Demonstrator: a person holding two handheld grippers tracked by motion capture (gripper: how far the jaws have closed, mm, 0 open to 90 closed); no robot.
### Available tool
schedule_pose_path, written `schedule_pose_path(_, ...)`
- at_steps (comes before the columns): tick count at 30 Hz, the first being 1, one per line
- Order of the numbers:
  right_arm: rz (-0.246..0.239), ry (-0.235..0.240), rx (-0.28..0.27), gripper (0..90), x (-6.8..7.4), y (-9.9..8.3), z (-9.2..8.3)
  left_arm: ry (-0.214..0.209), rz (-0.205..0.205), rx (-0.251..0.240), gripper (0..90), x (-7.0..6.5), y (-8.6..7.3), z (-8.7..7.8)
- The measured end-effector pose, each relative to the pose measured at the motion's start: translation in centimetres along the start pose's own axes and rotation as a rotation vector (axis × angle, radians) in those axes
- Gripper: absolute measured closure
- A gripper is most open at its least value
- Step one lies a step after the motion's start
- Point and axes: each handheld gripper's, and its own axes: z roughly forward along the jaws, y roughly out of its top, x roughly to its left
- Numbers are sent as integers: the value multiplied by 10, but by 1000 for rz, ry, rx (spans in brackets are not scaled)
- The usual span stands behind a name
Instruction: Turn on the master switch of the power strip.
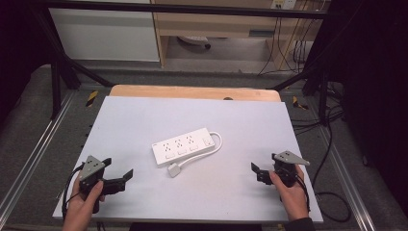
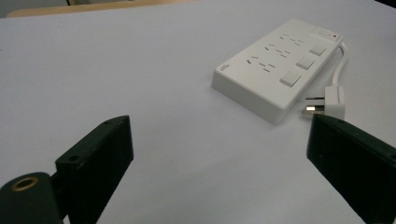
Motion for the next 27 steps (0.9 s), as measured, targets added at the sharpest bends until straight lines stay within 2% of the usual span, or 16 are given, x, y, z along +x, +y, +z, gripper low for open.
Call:
schedule_pose_path(8, -6, -4, -38, 68, 6, 2, -2, 18, -17, -8, 72, 3, -1, -1)
schedule_pose_path(11, -12, -21, -42, 60, 4, 6, 1, 25, -21, -1, 73, 4, -2, 1)
schedule_pose_path(15, -22, -25, -26, 55, 1, 19, 6, 27, -17, 8, 73, 3, -3, 2)
schedule_pose_path(20, -37, -6, 16, 48, -2, 36, 15, 30, -6, 11, 72, 3, -3, 3)
schedule_pose_path(21, -36, 6, 28, 48, 0, 46, 18, 31, -6, 11, 72, 3, -3, 3)
schedule_pose_path(27, -37, 33, 35, 49, 10, 67, 23, 27, -2, 9, 72, 2, -3, 2)
